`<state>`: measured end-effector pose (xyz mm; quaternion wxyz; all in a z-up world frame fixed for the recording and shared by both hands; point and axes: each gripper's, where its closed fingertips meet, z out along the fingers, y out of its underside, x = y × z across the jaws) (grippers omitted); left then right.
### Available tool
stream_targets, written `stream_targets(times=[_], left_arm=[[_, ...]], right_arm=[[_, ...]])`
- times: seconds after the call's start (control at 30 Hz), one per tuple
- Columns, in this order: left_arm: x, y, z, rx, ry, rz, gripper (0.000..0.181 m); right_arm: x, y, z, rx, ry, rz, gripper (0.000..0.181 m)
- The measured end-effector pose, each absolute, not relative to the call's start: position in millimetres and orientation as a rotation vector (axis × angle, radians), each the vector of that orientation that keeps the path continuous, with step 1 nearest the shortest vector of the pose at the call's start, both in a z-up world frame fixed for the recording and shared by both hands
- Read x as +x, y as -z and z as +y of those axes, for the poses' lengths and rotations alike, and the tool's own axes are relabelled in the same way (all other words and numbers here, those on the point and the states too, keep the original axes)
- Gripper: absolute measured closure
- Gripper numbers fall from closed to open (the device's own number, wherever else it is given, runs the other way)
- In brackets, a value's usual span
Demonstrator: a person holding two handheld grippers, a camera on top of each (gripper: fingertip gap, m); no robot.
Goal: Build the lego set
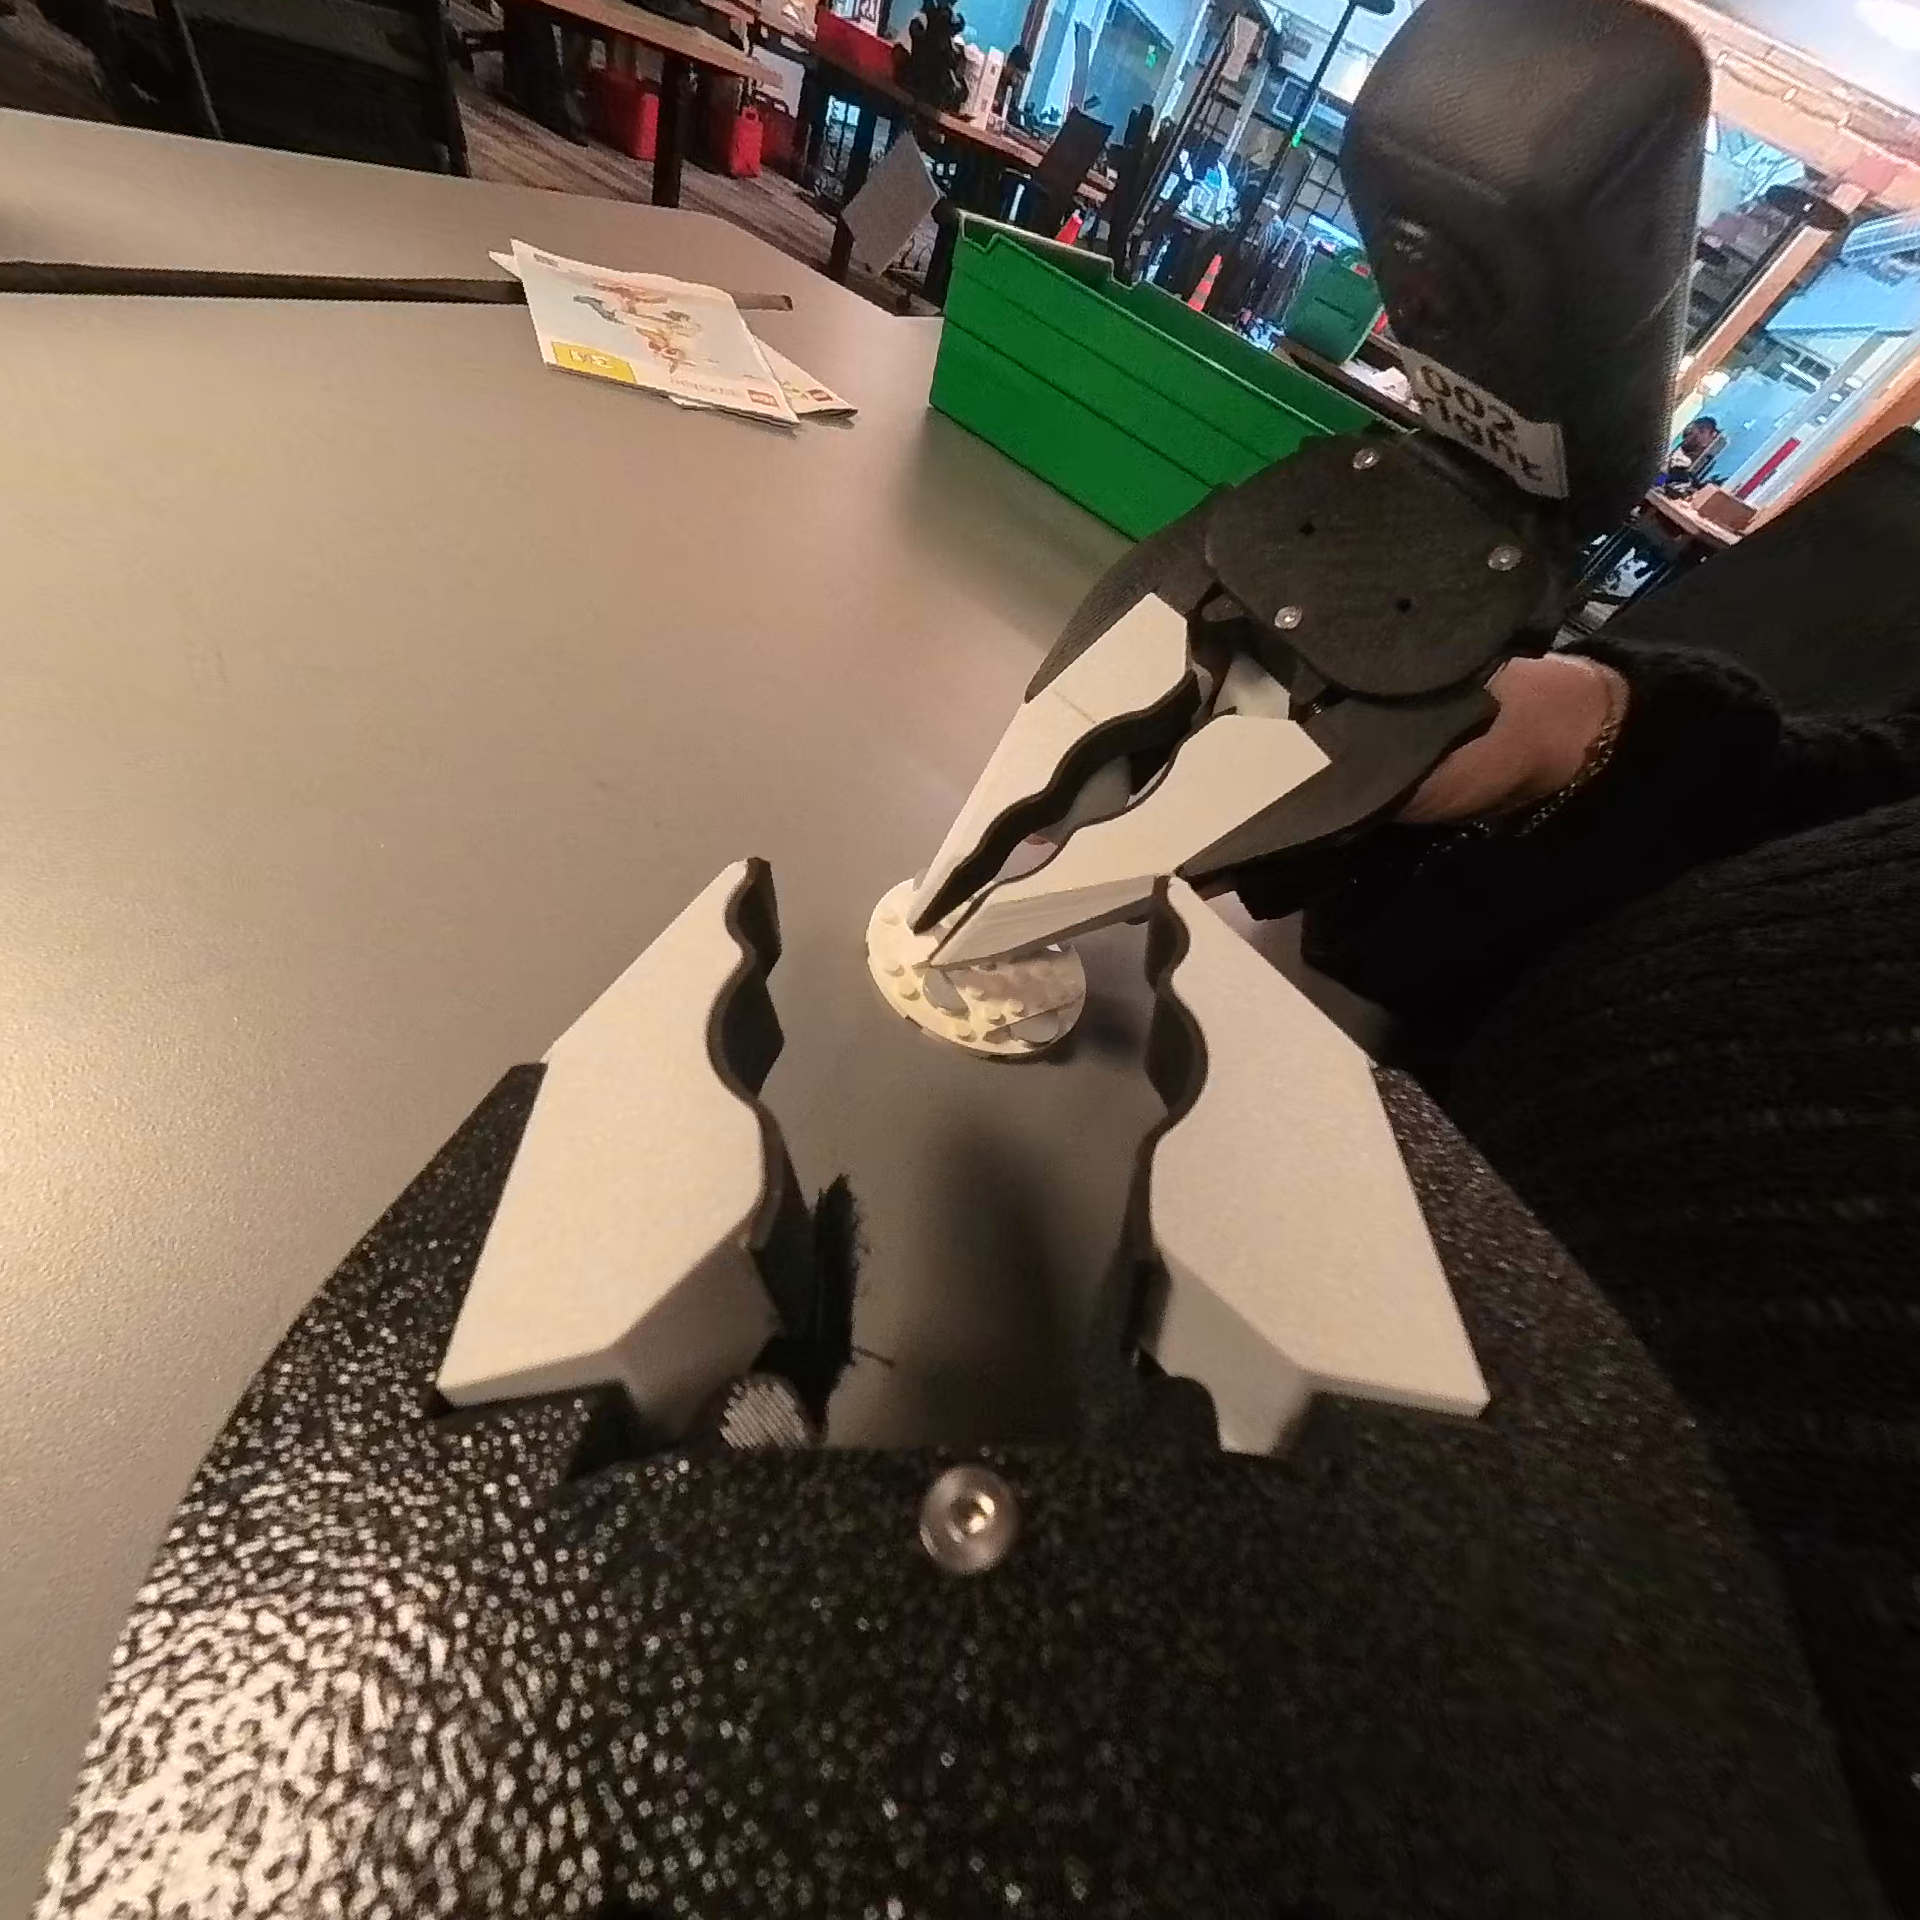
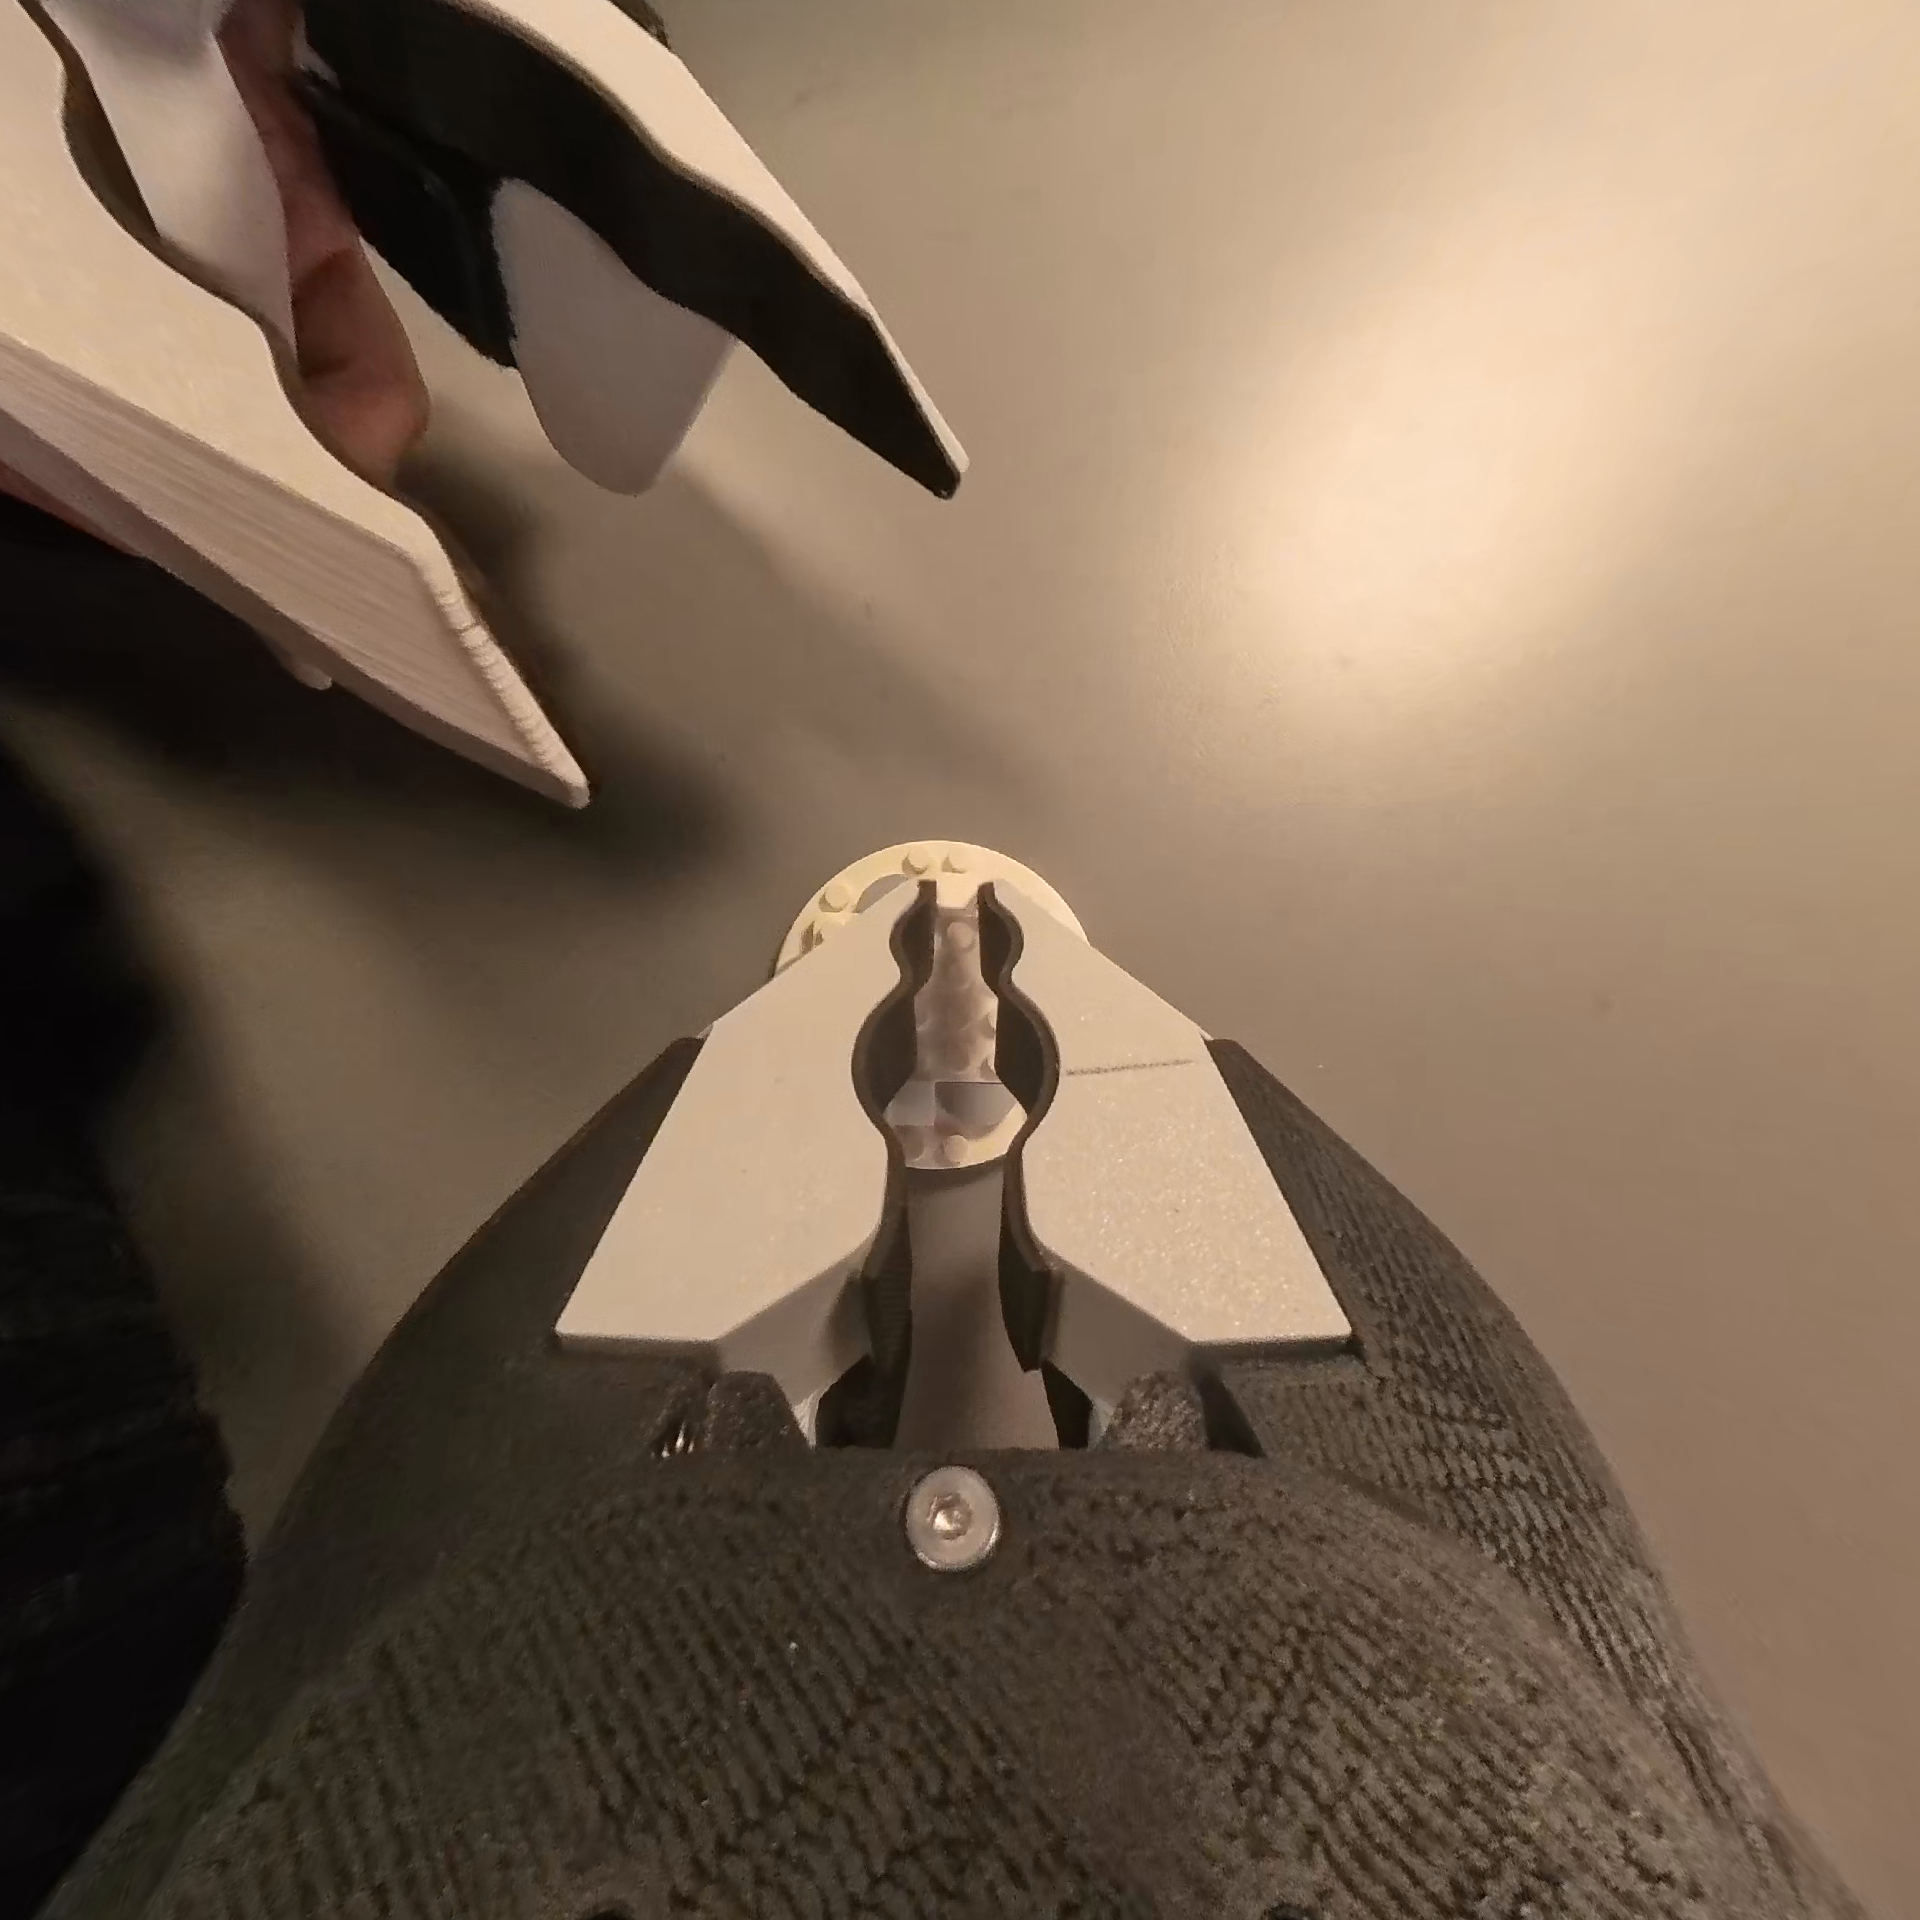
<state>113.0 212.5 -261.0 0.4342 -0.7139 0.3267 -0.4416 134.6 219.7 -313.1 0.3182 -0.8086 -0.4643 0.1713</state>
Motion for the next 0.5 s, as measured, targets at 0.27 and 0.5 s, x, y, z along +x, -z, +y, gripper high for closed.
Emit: stream_targets(times=[0.27,0.5], left_arm=[[113.7,261.5,211.7,-1.78,1.103,0.819,0.112],[112.6,260.7,212.5,-1.778,1.111,0.807,0.111]], right_arm=[[134.4,313.6,218.7,-2.139,-0.46,-1.219,0.168],[140.4,304.8,216.7,-2.124,-0.483,-1.203,0.139]])
